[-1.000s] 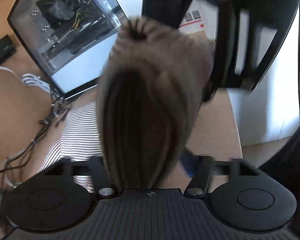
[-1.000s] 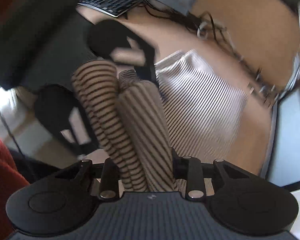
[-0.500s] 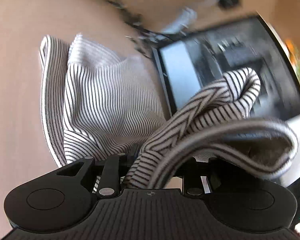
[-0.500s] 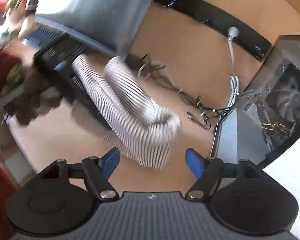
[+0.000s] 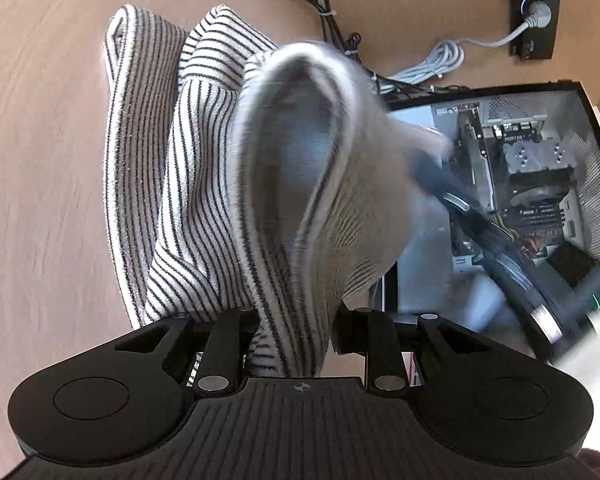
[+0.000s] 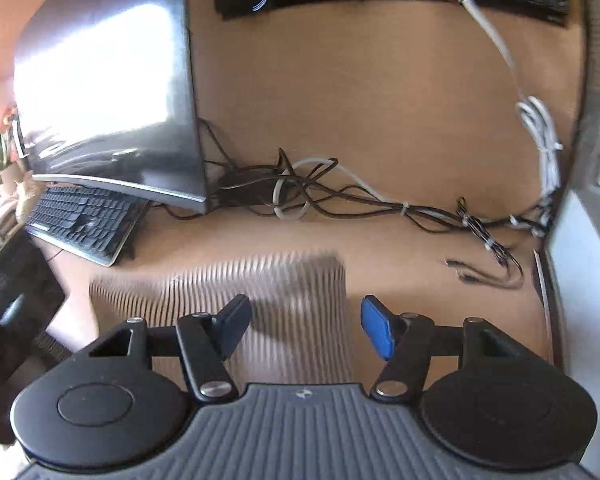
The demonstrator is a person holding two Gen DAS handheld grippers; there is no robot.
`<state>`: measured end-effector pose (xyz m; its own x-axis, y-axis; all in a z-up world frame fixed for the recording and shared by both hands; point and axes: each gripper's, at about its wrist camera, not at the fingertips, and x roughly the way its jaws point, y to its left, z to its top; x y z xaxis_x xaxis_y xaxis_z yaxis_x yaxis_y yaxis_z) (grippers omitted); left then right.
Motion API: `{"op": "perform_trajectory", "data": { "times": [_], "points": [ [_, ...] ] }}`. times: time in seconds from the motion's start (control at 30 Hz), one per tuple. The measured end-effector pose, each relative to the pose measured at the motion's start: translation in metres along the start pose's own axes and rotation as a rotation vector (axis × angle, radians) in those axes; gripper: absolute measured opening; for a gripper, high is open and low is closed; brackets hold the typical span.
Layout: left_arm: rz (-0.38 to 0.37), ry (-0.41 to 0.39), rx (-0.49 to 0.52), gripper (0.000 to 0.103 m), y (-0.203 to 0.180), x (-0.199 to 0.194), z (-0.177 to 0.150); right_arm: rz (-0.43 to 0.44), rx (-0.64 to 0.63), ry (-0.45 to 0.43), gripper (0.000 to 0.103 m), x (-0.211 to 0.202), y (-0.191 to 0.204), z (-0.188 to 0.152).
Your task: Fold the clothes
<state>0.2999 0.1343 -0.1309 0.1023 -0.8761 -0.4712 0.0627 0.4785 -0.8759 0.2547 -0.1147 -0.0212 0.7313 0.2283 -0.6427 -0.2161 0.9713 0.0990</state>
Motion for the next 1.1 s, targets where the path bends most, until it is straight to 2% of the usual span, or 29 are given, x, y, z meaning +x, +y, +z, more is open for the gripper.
{"op": "perform_trajectory", "data": {
  "times": [0.07, 0.1, 0.17, 0.23, 0.3, 0.33, 0.43, 0.5, 0.63, 0.73, 0.8, 0.9, 1.0, 1.03, 1.1],
  "points": [
    [0.01, -0.031, 0.022, 0.031, 0.0, -0.007, -0.002, 0.003, -0.009, 0.069, 0.064, 0.031, -0.001, 0.001],
    [0.023, -0.049, 0.045, 0.033, -0.004, -0.011, -0.003, 0.004, -0.014, 0.103, 0.069, 0.047, -0.001, 0.001],
    [0.043, -0.069, 0.08, 0.035, -0.008, -0.015, -0.005, 0.066, 0.082, 0.111, 0.071, 0.053, -0.015, -0.001],
    [0.041, -0.058, 0.059, 0.035, -0.007, -0.014, -0.007, 0.126, 0.163, 0.118, 0.07, 0.049, -0.027, -0.006],
    [-0.002, -0.029, -0.035, 0.034, 0.0, -0.008, -0.01, 0.176, 0.212, 0.129, 0.057, 0.038, -0.033, -0.016],
    [-0.021, -0.002, -0.068, 0.032, 0.001, -0.003, -0.014, 0.183, 0.219, 0.131, 0.055, 0.028, -0.033, -0.019],
    [-0.056, 0.074, -0.067, 0.031, -0.01, 0.006, -0.027, 0.192, 0.204, 0.133, 0.042, -0.008, -0.028, -0.029],
    [-0.097, 0.08, -0.047, 0.031, -0.021, 0.0, -0.033, 0.189, 0.201, 0.117, 0.034, -0.029, -0.028, -0.025],
    [-0.149, 0.012, 0.006, 0.031, -0.035, -0.023, -0.032, 0.218, 0.132, 0.01, 0.034, -0.053, -0.017, 0.003],
    [-0.11, -0.033, -0.023, 0.031, -0.021, -0.03, -0.027, 0.199, 0.109, 0.03, 0.034, -0.027, -0.012, 0.005],
    [-0.041, -0.035, -0.06, 0.03, -0.003, -0.028, -0.025, 0.184, 0.095, 0.047, 0.034, -0.008, -0.009, 0.006],
    [0.01, -0.06, -0.07, 0.034, 0.008, -0.034, -0.027, 0.162, 0.074, 0.072, 0.044, 0.021, -0.003, 0.006],
    [0.076, -0.112, 0.049, 0.039, -0.009, -0.058, -0.032, 0.141, 0.053, 0.097, 0.048, 0.05, 0.002, 0.007],
    [0.098, -0.124, 0.089, 0.045, -0.016, -0.065, -0.034, 0.134, 0.046, 0.105, 0.051, 0.059, 0.003, 0.007],
    [0.16, -0.146, 0.202, 0.05, -0.034, -0.083, -0.036, 0.111, 0.036, 0.101, 0.061, 0.06, 0.006, 0.007]
  ]
}}
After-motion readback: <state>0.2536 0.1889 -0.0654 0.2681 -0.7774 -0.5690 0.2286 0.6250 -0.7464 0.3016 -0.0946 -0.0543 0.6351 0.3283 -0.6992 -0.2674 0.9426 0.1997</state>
